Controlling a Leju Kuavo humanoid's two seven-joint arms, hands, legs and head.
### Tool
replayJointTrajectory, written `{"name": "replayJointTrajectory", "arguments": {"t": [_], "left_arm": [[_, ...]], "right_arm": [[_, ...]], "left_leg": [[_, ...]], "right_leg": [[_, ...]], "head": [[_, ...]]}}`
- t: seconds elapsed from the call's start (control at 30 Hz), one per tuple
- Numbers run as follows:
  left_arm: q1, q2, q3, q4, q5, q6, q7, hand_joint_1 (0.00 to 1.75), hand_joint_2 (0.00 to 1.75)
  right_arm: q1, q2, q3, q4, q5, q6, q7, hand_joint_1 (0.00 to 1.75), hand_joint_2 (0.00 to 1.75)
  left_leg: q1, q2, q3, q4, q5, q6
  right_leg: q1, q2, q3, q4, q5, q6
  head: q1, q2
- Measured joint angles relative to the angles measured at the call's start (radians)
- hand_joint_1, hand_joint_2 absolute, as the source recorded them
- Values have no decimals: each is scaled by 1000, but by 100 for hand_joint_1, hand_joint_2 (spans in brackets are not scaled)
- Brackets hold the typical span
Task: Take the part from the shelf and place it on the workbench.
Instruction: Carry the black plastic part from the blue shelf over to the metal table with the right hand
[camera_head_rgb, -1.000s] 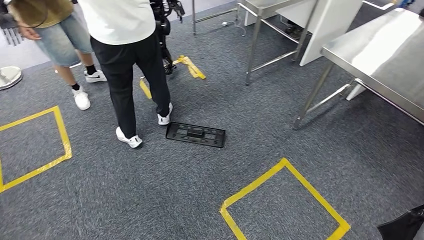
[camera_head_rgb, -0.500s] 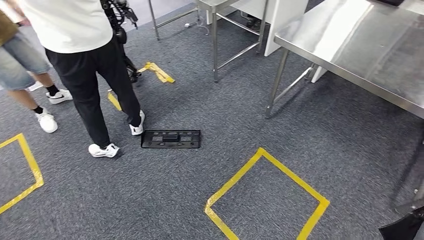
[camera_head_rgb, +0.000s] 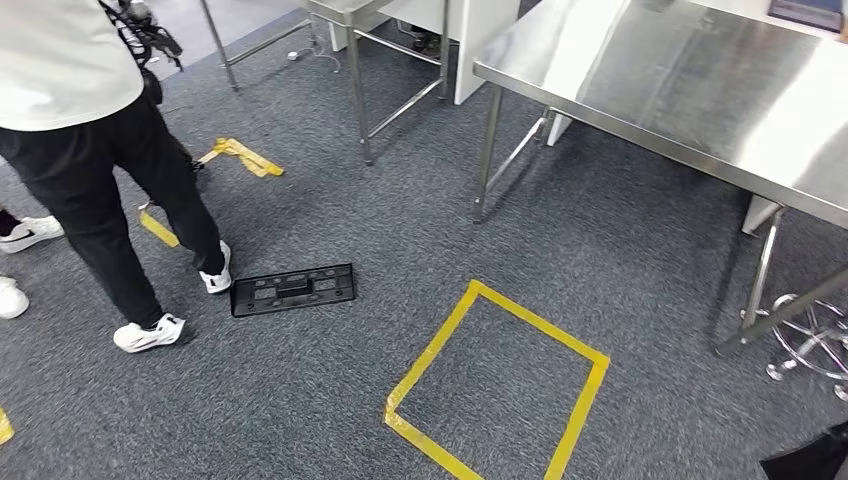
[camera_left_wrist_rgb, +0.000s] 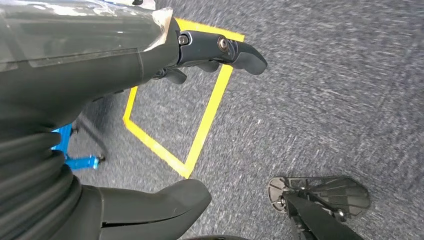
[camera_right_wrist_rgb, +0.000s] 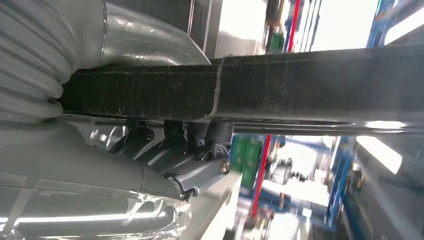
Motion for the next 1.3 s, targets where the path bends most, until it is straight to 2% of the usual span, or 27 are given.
{"name": "replayJointTrajectory", "arguments": {"t": [0.03,0.07,0.1,0.17,0.2,0.27,0.33,0.4,0.43,0.47,0.5,0.53,0.57,0.63,0.7,0.77,0.8,0.83,0.9,0.97,1.0,1.03,1.1,1.13,1.17,1.2,1.3], "left_arm": [[0,0,0,0,0,0,-1,0,175],[-1,-1,0,0,0,1,-3,0,175],[-1,0,0,0,0,2,-5,0,175],[-2,0,0,0,0,2,-8,0,175],[-3,1,0,0,1,-3,-8,0,175],[-4,1,0,-1,6,-18,-8,0,175],[-5,2,0,-1,10,-28,-8,0,175],[-3,2,0,-1,10,-30,-8,0,175],[-1,1,0,-1,10,-30,-8,0,175],[0,1,0,-1,10,-30,-7,0,175],[1,1,0,-1,10,-30,-6,0,175],[1,1,0,-1,11,-29,-5,0,175],[1,1,0,-1,11,-29,-5,0,175],[2,2,0,0,11,-29,-4,0,175],[1,3,0,1,11,-28,-3,0,175],[1,2,0,1,11,-28,-2,0,175],[0,1,0,1,11,-28,-2,0,175],[0,1,0,0,11,-28,-2,0,175],[1,1,0,1,14,-30,1,0,175],[3,2,1,1,23,-39,6,0,175],[3,2,2,1,27,-46,8,0,175],[3,2,4,1,31,-53,10,0,175],[3,2,8,0,36,-64,11,0,175],[3,2,11,0,38,-64,11,0,175],[2,2,13,1,40,-64,10,0,175],[1,2,15,1,40,-62,10,0,175],[0,3,19,0,41,-55,10,0,175]], "right_arm": [[0,0,0,0,0,-1,0,175,175],[0,0,0,0,0,-2,0,175,175],[0,0,0,1,0,-2,0,175,175],[0,0,0,0,0,-2,1,175,175],[1,0,0,0,0,-2,2,175,175],[3,1,-1,0,1,-2,3,175,175],[3,1,-1,-1,2,-2,4,175,175],[2,1,-1,-2,3,-1,6,175,175],[2,1,0,-2,4,-1,7,175,175],[2,1,0,-2,4,-1,7,175,175],[2,1,0,-2,4,-1,8,175,175],[2,1,0,-2,4,-1,9,175,175],[2,1,0,-2,4,-1,9,175,175],[1,1,0,-2,4,-1,9,175,175],[0,1,1,-2,4,-1,9,175,175],[1,1,1,-2,4,-1,10,175,175],[2,1,1,-2,4,-1,10,175,175],[2,1,1,-2,5,-1,10,175,175],[-1,-1,1,-1,10,-2,14,175,175],[-1,-3,2,3,41,-6,29,175,175],[1,-5,2,6,61,-10,37,175,175],[2,-8,3,10,76,-13,43,175,175],[4,-14,7,15,84,-19,48,175,175],[4,-16,10,17,83,-22,49,175,175],[4,-18,13,19,81,-24,49,175,175],[5,-19,15,20,79,-26,50,175,175],[9,-22,18,20,78,-27,51,175,175]], "left_leg": [[0,14,0,1,-1,-1],[1,26,2,3,-3,-5],[-2,37,3,6,-6,-10],[-8,55,7,14,-14,-23],[-10,63,10,15,-16,-28],[-6,71,15,17,-21,-37],[2,32,0,60,-59,-48],[5,-24,-53,178,-132,-54],[5,-36,-84,246,-162,-55],[5,-41,-107,292,-175,-55],[5,-43,-115,304,-167,-53],[5,-46,-102,275,-139,-50],[5,-57,-74,213,-98,-46],[6,-106,-12,80,-38,-36],[4,-133,10,28,-26,-30],[2,-109,10,20,-21,-22],[2,-97,10,13,-16,-15],[4,-82,11,5,-10,-8],[2,-57,9,-2,-7,0],[0,-37,5,-2,-14,2],[-1,-30,5,-2,-19,2],[-1,-23,8,-2,-22,1],[-1,-12,20,-1,-27,-6],[-3,-9,26,0,-32,-11],[-6,-7,31,1,-38,-18],[-7,-6,35,1,-43,-24],[-3,-8,42,7,-56,-43]], "right_leg": [[-1,-7,28,-44,18,11],[-3,-23,74,-118,42,21],[-3,-46,117,-189,62,26],[-1,-74,164,-272,83,19],[2,-72,164,-276,83,11],[-2,-50,162,-277,87,-4],[-9,-30,163,-279,93,-18],[-10,-12,159,-279,98,-28],[-8,-1,157,-278,100,-31],[-6,10,155,-278,101,-32],[-5,23,155,-277,101,-32],[-5,35,156,-277,102,-32],[-5,48,157,-277,102,-31],[-3,70,158,-276,104,-26],[-4,91,150,-276,109,-15],[-6,111,137,-278,116,1],[-5,103,128,-271,113,5],[-2,83,113,-248,101,5],[2,27,58,-139,48,-3],[3,5,1,-12,1,-3],[2,1,-5,10,-2,3],[0,-1,11,-9,10,12],[-2,-12,98,-151,56,27],[-1,-18,140,-222,71,26],[0,-22,169,-271,76,19],[3,-24,181,-291,73,8],[5,-16,196,-294,60,-21]], "head": [[1,0],[1,0],[2,0],[1,0],[1,0],[-1,0],[-1,0],[-2,0],[-2,0],[-2,0],[-2,0],[-2,0],[-2,0],[-1,0],[-1,0],[-1,0],[0,0],[1,0],[6,0],[10,0],[10,0],[10,0],[11,0],[12,0],[11,0],[11,0],[10,0]]}}
